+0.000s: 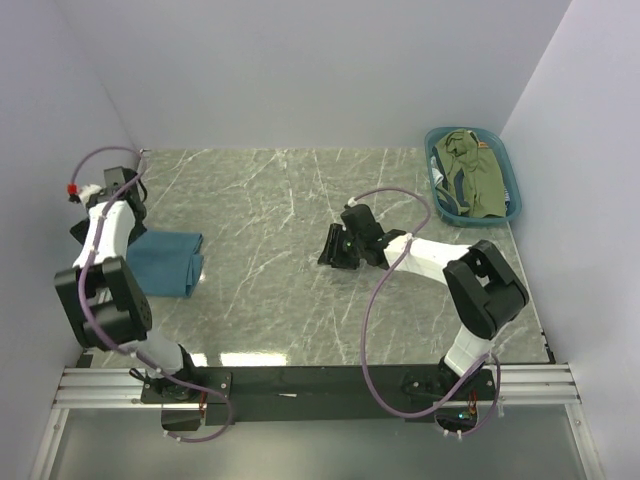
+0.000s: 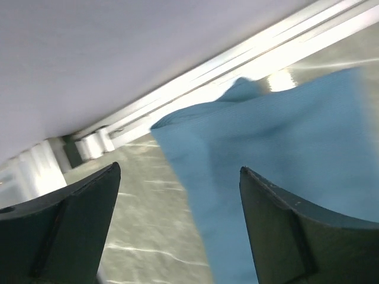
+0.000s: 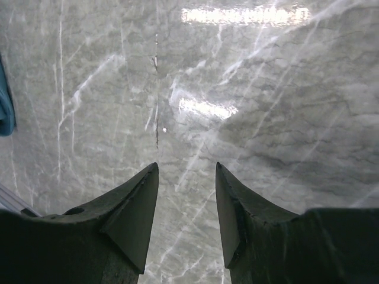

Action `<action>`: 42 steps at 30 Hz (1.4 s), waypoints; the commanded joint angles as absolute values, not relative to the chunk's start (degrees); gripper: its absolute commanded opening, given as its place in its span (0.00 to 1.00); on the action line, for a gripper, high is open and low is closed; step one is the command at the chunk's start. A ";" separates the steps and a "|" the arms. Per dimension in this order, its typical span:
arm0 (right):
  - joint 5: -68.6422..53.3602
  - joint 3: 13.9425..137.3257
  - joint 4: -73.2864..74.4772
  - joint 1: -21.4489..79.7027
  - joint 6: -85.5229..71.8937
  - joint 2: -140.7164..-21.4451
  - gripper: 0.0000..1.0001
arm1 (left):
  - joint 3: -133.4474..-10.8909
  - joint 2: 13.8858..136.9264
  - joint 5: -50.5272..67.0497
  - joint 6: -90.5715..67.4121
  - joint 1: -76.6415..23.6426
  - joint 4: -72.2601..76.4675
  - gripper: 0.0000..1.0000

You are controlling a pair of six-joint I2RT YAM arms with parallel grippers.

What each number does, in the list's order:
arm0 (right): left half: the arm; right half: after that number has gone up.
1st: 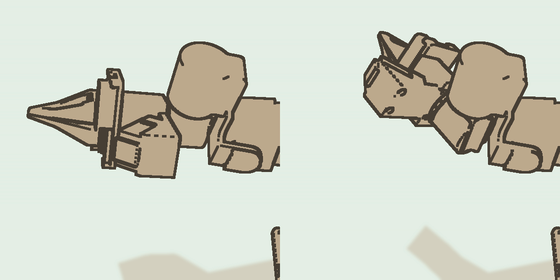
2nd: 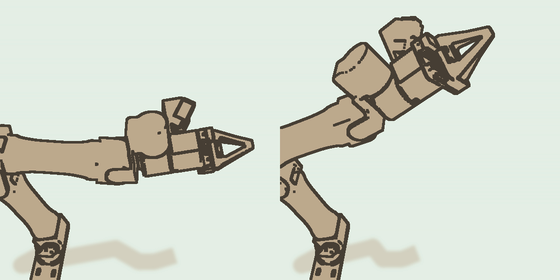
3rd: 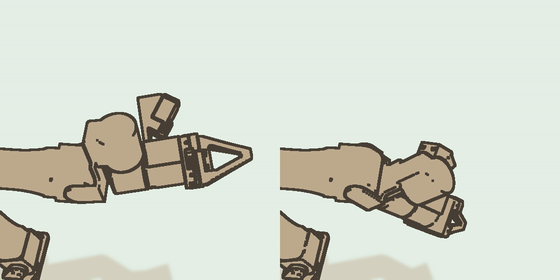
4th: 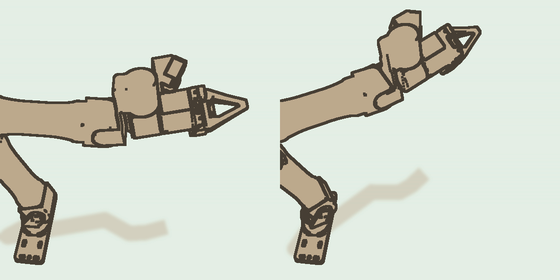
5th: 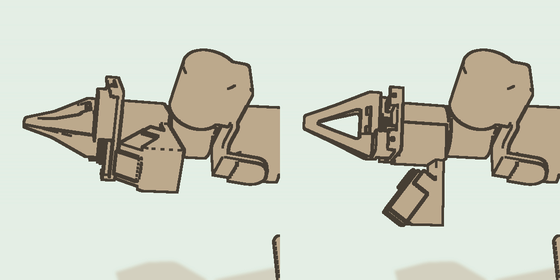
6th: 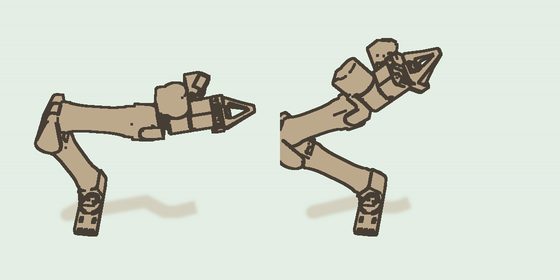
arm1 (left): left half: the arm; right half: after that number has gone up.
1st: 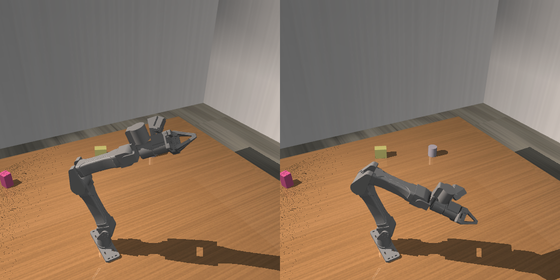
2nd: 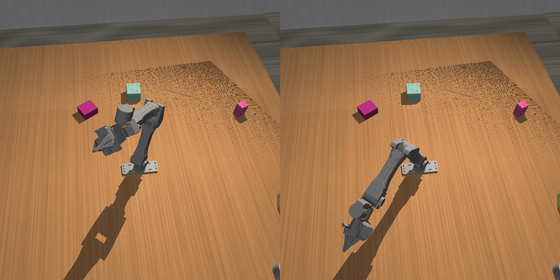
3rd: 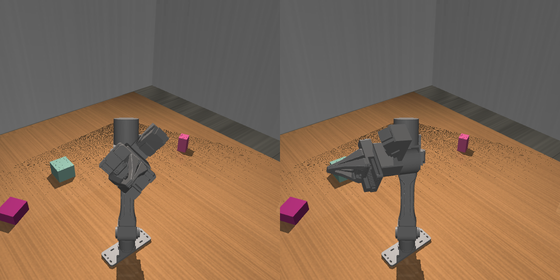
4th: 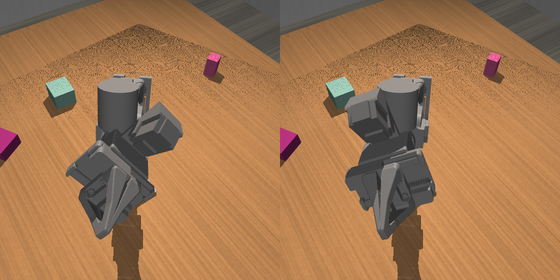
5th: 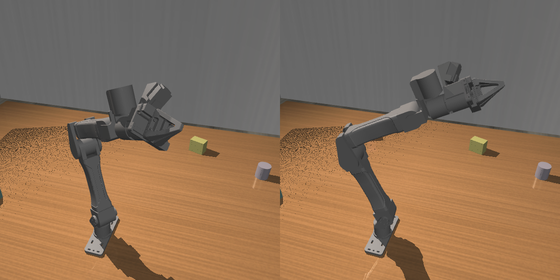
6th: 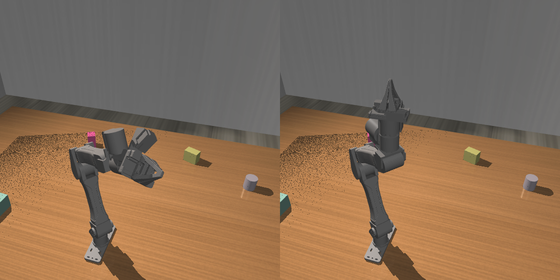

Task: Fold and stack the tank tops
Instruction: Neatly place the folded tank top to the corner, then grab the tank top from the pile

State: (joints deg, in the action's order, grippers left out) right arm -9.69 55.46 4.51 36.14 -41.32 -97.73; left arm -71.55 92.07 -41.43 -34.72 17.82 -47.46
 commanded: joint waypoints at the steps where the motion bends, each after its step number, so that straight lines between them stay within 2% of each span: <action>1: -6.95 57.92 6.41 35.86 -41.05 -94.13 0.51 | -73.83 86.50 -31.08 -36.49 17.41 -44.84 0.87; 5: -4.23 60.55 9.75 34.28 -39.82 -92.12 0.51 | -70.41 78.34 -21.28 -35.25 11.88 -37.81 0.88; 10: -1.41 63.36 14.40 28.93 -38.41 -87.55 0.51 | -65.40 71.03 -12.07 -35.50 0.46 -29.21 0.99; 16: 4.20 72.32 20.65 17.15 -34.99 -85.16 0.57 | -59.94 64.08 0.59 -35.42 -13.34 -22.07 0.99; 21: 10.97 85.74 24.60 5.83 -32.96 -93.59 0.62 | -59.85 63.98 9.12 -31.82 -20.64 -22.68 0.99; 27: 16.87 102.35 29.26 -1.91 -31.99 -107.91 0.65 | -60.47 65.30 15.29 -27.43 -22.15 -23.37 0.99; 31: 18.20 108.45 29.45 -7.10 -31.55 -115.13 0.66 | -60.64 67.58 17.05 -25.31 -22.15 -23.73 0.99; 35: 18.01 113.19 30.40 -10.19 -30.41 -122.16 0.66 | -57.92 68.64 21.00 -26.28 -22.24 -20.75 0.99; 42: 21.79 124.53 36.29 -12.30 -28.30 -131.83 0.69 | -55.81 70.49 21.36 -25.84 -22.32 -20.13 0.99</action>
